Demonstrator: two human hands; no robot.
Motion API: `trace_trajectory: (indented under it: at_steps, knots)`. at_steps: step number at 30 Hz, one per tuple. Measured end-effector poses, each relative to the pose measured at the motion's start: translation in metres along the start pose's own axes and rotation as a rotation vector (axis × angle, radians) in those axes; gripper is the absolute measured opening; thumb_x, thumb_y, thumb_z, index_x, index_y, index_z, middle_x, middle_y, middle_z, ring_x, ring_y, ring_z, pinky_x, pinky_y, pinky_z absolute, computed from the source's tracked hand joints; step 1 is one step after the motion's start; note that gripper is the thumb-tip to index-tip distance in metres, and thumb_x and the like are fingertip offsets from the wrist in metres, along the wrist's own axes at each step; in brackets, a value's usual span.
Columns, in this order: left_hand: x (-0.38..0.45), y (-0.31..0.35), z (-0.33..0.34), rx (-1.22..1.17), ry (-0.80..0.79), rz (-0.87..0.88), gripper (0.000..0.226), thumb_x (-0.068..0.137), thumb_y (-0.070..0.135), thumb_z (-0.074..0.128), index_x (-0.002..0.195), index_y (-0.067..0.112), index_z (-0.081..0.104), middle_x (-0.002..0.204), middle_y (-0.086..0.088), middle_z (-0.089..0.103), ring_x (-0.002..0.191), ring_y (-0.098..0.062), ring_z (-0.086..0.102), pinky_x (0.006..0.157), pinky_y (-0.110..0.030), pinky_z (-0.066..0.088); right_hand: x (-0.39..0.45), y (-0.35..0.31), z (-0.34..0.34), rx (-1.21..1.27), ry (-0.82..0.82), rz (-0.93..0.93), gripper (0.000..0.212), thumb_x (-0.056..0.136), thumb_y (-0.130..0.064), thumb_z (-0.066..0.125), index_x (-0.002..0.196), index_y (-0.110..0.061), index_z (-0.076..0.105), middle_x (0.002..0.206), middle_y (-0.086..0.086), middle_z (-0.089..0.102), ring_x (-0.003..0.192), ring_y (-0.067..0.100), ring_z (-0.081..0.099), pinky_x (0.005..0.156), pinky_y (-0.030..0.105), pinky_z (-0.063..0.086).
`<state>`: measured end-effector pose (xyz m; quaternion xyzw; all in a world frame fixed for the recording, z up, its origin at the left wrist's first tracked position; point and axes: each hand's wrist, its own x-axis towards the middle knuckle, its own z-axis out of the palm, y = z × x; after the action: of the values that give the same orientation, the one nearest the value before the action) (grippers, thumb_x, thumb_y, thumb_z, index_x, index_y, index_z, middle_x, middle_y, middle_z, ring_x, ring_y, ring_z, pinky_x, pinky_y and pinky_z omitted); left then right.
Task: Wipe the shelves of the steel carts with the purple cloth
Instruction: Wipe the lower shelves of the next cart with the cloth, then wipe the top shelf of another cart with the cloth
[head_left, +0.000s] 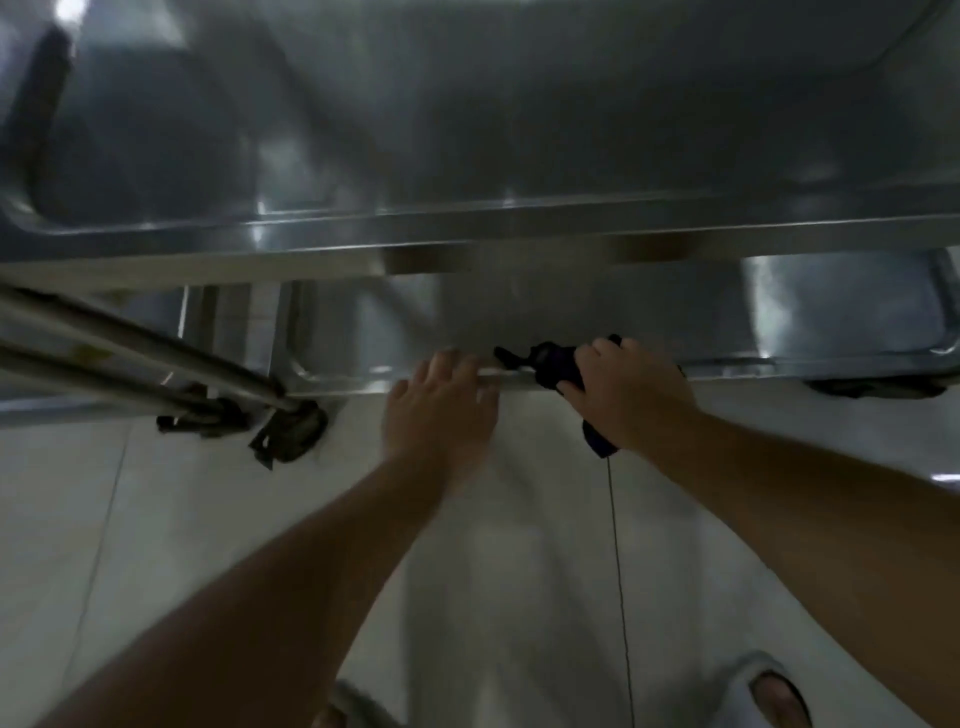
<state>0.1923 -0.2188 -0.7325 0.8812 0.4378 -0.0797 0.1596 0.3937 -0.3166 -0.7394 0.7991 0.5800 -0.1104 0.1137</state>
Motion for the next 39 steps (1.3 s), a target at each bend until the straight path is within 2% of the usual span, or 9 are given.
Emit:
trace_trajectory:
  at_steps: [7,11,14,17,20,25,31,35,39]
  knots:
    - [-0.116,-0.004,-0.038,0.025,-0.358,-0.108,0.055,0.108,0.053,0.031,0.154,0.025,0.042,0.150,-0.003,0.052,0.133,-0.027,0.053,0.102,-0.046,0.045,-0.105,-0.039,-0.042,0.119,-0.390,0.031,0.040,0.106,-0.054,0.041,0.111,-0.019,0.060,0.089,-0.003,0.051,0.082,0.022,0.052,0.069,0.037,0.040]
    - [-0.187,-0.009,-0.087,-0.005,-0.499,-0.177,0.053,0.107,0.054,0.031,0.149,0.025,0.045,0.142,-0.003,0.057,0.127,-0.026,0.056,0.098,-0.046,0.045,-0.162,-0.065,-0.100,0.098,-0.529,-0.003,0.041,0.107,-0.053,0.038,0.113,-0.018,0.059,0.100,0.000,0.057,0.091,0.025,0.055,0.077,0.039,0.043]
    - [-0.233,-0.011,-0.138,-0.019,-0.536,-0.189,0.049,0.106,0.052,0.033,0.140,0.023,0.052,0.133,-0.003,0.062,0.118,-0.027,0.059,0.090,-0.044,0.043,-0.195,-0.087,-0.158,0.063,-0.541,-0.027,0.043,0.107,-0.054,0.036,0.117,-0.018,0.058,0.109,0.002,0.061,0.100,0.026,0.059,0.077,0.039,0.041]
    - [-0.267,-0.019,-0.206,-0.047,-0.565,-0.236,0.049,0.106,0.052,0.032,0.141,0.025,0.053,0.134,-0.001,0.061,0.121,-0.026,0.058,0.093,-0.043,0.042,-0.223,-0.114,-0.230,0.069,-0.564,-0.001,0.044,0.107,-0.055,0.035,0.119,-0.020,0.057,0.112,0.002,0.061,0.102,0.026,0.058,0.077,0.039,0.038]
    - [-0.289,-0.028,-0.273,-0.024,-0.545,-0.249,0.049,0.106,0.051,0.033,0.142,0.023,0.053,0.130,-0.002,0.061,0.117,-0.026,0.058,0.088,-0.040,0.041,-0.243,-0.141,-0.297,0.133,-0.649,0.053,0.043,0.106,-0.056,0.037,0.119,-0.020,0.057,0.108,0.002,0.060,0.098,0.024,0.057,0.082,0.038,0.048]
    - [-0.325,-0.055,-0.393,-0.016,-0.499,-0.230,0.046,0.109,0.048,0.033,0.142,0.021,0.049,0.131,-0.003,0.057,0.116,-0.026,0.056,0.080,-0.039,0.033,-0.266,-0.185,-0.414,0.119,-0.561,0.038,0.041,0.107,-0.055,0.039,0.110,-0.019,0.059,0.098,-0.001,0.060,0.091,0.021,0.062,0.079,0.037,0.055]
    - [-0.357,-0.084,-0.509,-0.078,-0.380,-0.347,0.046,0.108,0.048,0.034,0.142,0.020,0.049,0.136,-0.005,0.056,0.121,-0.028,0.055,0.088,-0.041,0.041,-0.263,-0.237,-0.535,0.161,-0.421,-0.075,0.037,0.107,-0.050,0.041,0.102,-0.020,0.062,0.092,0.000,0.064,0.084,0.019,0.063,0.076,0.039,0.058]
    - [-0.377,-0.095,-0.562,-0.111,-0.294,-0.423,0.045,0.109,0.047,0.034,0.142,0.021,0.050,0.138,-0.005,0.057,0.123,-0.027,0.054,0.093,-0.040,0.042,-0.252,-0.273,-0.603,0.116,-0.260,-0.234,0.033,0.104,-0.054,0.041,0.099,-0.027,0.058,0.089,-0.005,0.061,0.083,0.017,0.055,0.064,0.035,0.046]
    - [-0.395,-0.101,-0.611,-0.133,-0.210,-0.540,0.047,0.109,0.050,0.033,0.145,0.024,0.048,0.138,-0.003,0.056,0.125,-0.027,0.054,0.094,-0.041,0.044,-0.240,-0.303,-0.663,0.088,-0.228,-0.350,0.035,0.104,-0.057,0.039,0.103,-0.026,0.055,0.101,-0.003,0.060,0.095,0.022,0.055,0.080,0.041,0.051]
